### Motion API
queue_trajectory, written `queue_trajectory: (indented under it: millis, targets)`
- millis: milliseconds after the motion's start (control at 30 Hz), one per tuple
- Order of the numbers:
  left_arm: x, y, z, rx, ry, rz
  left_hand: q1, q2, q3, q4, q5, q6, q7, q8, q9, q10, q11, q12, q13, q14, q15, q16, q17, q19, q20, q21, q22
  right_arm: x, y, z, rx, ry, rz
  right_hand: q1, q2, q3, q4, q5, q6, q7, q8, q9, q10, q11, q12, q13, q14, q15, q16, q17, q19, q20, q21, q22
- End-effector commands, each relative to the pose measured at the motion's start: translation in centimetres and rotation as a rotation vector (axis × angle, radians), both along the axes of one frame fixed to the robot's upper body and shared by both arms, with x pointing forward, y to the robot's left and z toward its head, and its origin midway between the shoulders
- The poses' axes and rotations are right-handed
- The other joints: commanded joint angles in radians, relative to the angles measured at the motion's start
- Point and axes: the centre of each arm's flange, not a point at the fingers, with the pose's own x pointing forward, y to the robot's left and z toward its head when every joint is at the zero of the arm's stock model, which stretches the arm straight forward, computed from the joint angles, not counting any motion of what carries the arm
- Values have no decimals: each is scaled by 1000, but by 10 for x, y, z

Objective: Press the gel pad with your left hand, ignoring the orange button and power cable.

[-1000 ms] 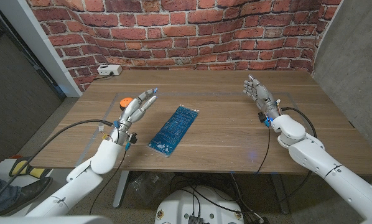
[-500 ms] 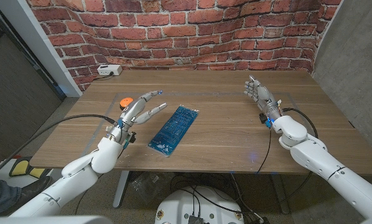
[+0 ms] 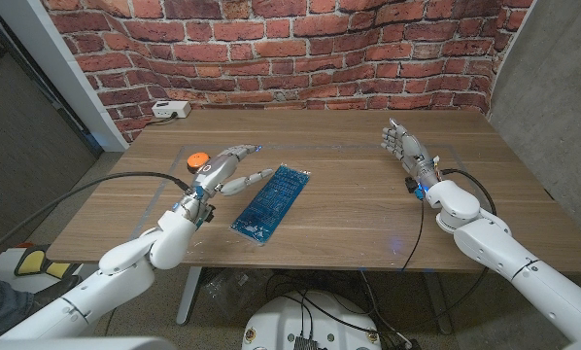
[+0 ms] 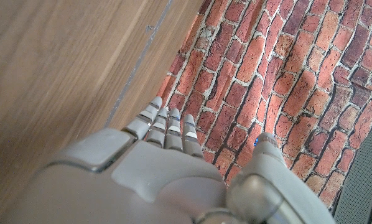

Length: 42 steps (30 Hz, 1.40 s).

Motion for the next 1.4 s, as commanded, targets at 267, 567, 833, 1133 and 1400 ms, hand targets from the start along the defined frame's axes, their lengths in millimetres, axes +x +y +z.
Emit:
queue_trajectory:
  millis: [267,567,833,1133,1400]
  targets:
    - [-6,-37,10,195,4,102,-3,24,5,11,8,36,-15,0,3,33,-15,1,4,26,-14,0,3,6,-12,-6,2,5,-2,-7,16,13,13,-4,-5,-6,1,5,7,0,1,2,7,0,7,5,3,5,3,3,3,4,7,6]
    - [1,-42,9,236,98,81,-11,28,0,17,8,48,-11,-1,3,43,-10,0,5,36,-14,1,3,18,-11,-5,2,1,-6,-9,6,22,11,-6,-5,-7,1,5,10,0,2,2,7,0,7,5,3,6,3,3,3,4,7,6]
    - [8,-53,7,275,148,91,-20,34,-3,25,7,57,-7,-2,3,53,-9,0,5,44,-13,2,4,24,-10,-6,3,-4,-8,-9,-3,25,7,-5,-4,-8,1,5,10,1,2,2,7,0,7,5,4,4,3,3,3,4,7,6]
    - [17,-60,0,291,234,99,-31,30,-13,32,5,76,-11,-1,3,63,-6,-1,5,53,-14,1,3,29,1,-9,3,-6,-10,-12,-1,39,-1,-5,-2,-8,1,5,15,0,3,2,9,1,7,5,5,5,3,3,3,4,7,6]
    - [25,-63,-5,288,296,85,-36,28,-18,35,5,71,-9,-6,3,60,-11,-5,5,51,-11,-1,3,31,3,-10,3,-5,-12,-13,-1,48,-2,-5,0,-8,1,5,17,-1,4,2,10,0,7,5,6,6,4,3,4,4,8,6]
